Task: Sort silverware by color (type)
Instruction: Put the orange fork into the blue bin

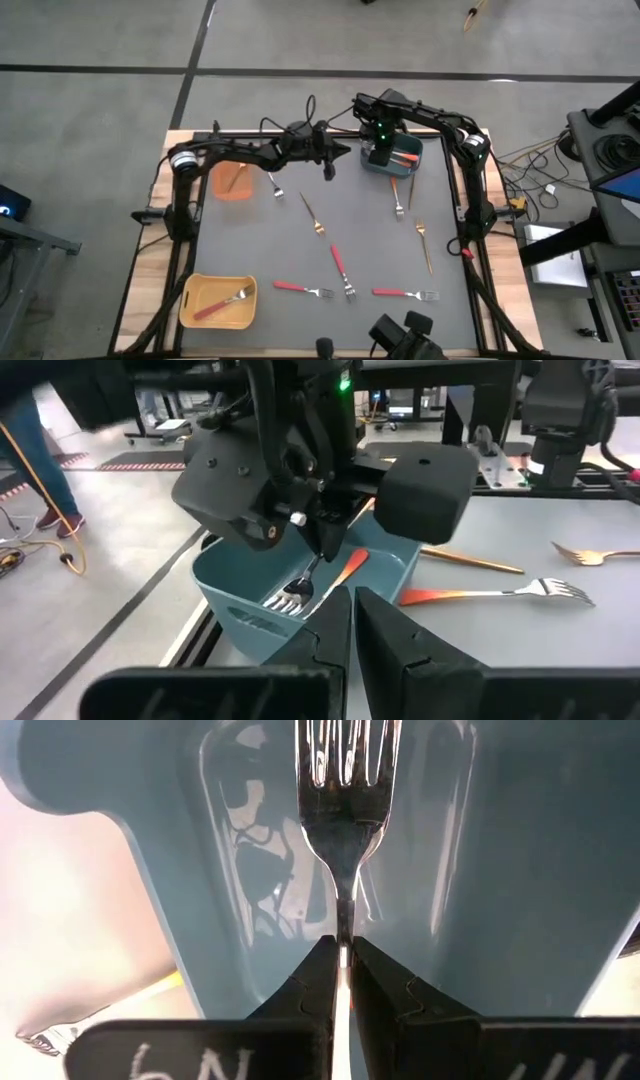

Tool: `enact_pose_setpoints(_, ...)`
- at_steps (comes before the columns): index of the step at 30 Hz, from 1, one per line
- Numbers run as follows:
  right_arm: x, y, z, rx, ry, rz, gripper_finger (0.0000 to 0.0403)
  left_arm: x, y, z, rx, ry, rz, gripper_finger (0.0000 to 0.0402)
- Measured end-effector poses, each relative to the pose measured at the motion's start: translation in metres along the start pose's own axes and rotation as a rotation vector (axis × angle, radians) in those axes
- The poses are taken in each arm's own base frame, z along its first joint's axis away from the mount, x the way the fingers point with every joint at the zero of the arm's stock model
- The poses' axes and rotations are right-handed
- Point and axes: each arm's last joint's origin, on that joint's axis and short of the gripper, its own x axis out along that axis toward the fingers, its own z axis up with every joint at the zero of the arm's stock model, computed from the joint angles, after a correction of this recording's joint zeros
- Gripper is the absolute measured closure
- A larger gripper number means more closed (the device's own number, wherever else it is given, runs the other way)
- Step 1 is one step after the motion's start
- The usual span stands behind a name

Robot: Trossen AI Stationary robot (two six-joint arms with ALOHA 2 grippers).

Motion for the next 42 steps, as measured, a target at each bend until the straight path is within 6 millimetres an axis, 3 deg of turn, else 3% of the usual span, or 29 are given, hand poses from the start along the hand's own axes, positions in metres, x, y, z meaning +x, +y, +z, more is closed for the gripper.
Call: enact_pose_setpoints(42, -0.002, 0.004, -0.011, 0.138, 0.113, 0.033, 0.0390, 0.001, -0.003, -0.007, -0.006, 0.040, 0.007, 0.0402)
